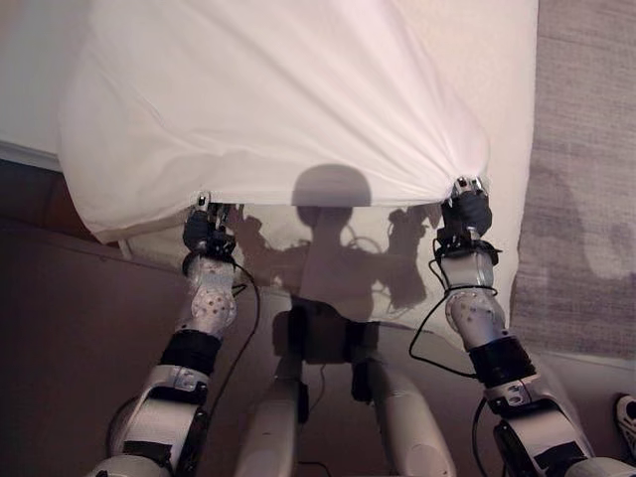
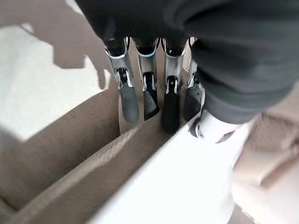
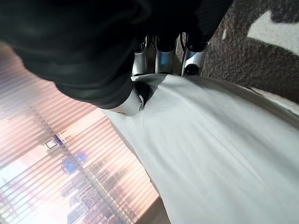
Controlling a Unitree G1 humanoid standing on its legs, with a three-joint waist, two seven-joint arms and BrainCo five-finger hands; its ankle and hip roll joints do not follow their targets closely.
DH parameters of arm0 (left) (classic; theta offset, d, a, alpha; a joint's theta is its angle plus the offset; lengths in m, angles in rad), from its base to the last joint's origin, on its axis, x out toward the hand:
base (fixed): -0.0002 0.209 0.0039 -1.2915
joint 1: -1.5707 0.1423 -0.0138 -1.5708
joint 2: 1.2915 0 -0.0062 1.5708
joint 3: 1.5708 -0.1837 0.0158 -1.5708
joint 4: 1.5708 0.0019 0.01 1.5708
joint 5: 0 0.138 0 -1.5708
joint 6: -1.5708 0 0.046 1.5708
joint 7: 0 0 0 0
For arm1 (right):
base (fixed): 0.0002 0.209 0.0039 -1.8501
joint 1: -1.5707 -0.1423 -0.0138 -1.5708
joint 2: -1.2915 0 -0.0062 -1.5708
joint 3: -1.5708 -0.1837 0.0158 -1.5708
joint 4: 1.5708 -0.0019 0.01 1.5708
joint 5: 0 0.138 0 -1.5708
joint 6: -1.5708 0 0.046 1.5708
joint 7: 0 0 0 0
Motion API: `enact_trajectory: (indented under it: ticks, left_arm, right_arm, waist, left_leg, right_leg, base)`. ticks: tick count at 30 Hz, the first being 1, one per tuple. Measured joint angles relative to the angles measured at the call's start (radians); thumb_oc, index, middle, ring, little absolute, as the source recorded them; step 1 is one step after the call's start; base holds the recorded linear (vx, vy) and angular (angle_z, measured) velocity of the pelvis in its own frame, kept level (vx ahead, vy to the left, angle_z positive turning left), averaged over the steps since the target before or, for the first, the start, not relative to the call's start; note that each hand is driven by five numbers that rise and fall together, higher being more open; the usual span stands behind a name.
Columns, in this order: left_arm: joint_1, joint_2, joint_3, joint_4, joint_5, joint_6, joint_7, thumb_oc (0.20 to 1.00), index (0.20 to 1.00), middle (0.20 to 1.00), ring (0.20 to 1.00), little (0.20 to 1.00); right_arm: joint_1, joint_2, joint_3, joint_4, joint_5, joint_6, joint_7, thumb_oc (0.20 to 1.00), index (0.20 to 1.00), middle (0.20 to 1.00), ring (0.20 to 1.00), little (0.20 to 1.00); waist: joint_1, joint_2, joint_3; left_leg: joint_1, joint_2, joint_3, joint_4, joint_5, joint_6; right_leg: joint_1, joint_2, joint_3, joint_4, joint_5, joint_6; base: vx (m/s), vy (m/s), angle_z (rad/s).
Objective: Make the bed
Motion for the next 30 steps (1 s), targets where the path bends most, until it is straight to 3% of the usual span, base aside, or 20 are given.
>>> enact_trajectory:
  ticks: [11,14,19,30]
  left_arm:
    - [0.005,0.028,-0.001,0.0,0.02,0.024,-0.063,0.2,0.2,0.2,0.2,0.2]
    - [0.015,0.025,0.001,-0.007,0.02,0.023,-0.067,0.2,0.2,0.2,0.2,0.2]
    - [0.1,0.019,0.014,-0.054,0.02,0.022,-0.068,0.2,0.2,0.2,0.2,0.2]
    - [0.212,-0.106,0.069,-0.092,0.019,0.015,-0.079,0.2,0.2,0.2,0.2,0.2]
  right_arm:
    - [0.055,0.02,0.001,0.007,0.013,0.039,0.095,0.2,0.2,0.2,0.2,0.2]
    - [0.085,0.044,0.003,0.008,0.017,0.046,0.122,0.2,0.2,0.2,0.2,0.2]
    - [0.124,0.057,0.013,0.008,0.021,0.072,0.146,0.2,0.2,0.2,0.2,0.2]
    - [0.234,0.078,0.013,0.06,0.036,0.108,0.165,0.2,0.2,0.2,0.2,0.2]
  waist:
    - [0.002,-0.021,-0.012]
    - [0.019,-0.028,-0.018]
    - [0.022,-0.032,-0.031]
    - [0.046,-0.026,-0.069]
  left_leg:
    - [0.02,0.001,-0.001,0.002,0.003,0.004]
    - [0.029,0.005,0.0,0.002,-0.002,-0.003]
    - [0.044,0.009,-0.01,0.004,-0.005,-0.007]
    - [0.085,0.005,-0.1,0.062,-0.037,-0.042]
  right_leg:
    - [0.023,0.004,0.022,-0.006,0.0,0.0]
    - [0.035,0.009,0.026,-0.01,0.0,0.0]
    - [0.052,0.012,0.024,-0.009,-0.003,0.004]
    - [0.13,0.001,0.011,0.051,-0.077,-0.006]
  base:
    - [0.0,0.009,0.0]
    - [0.0,-0.021,-0.02]
    - [0.01,-0.025,0.02]
    - [-0.02,-0.023,0.24]
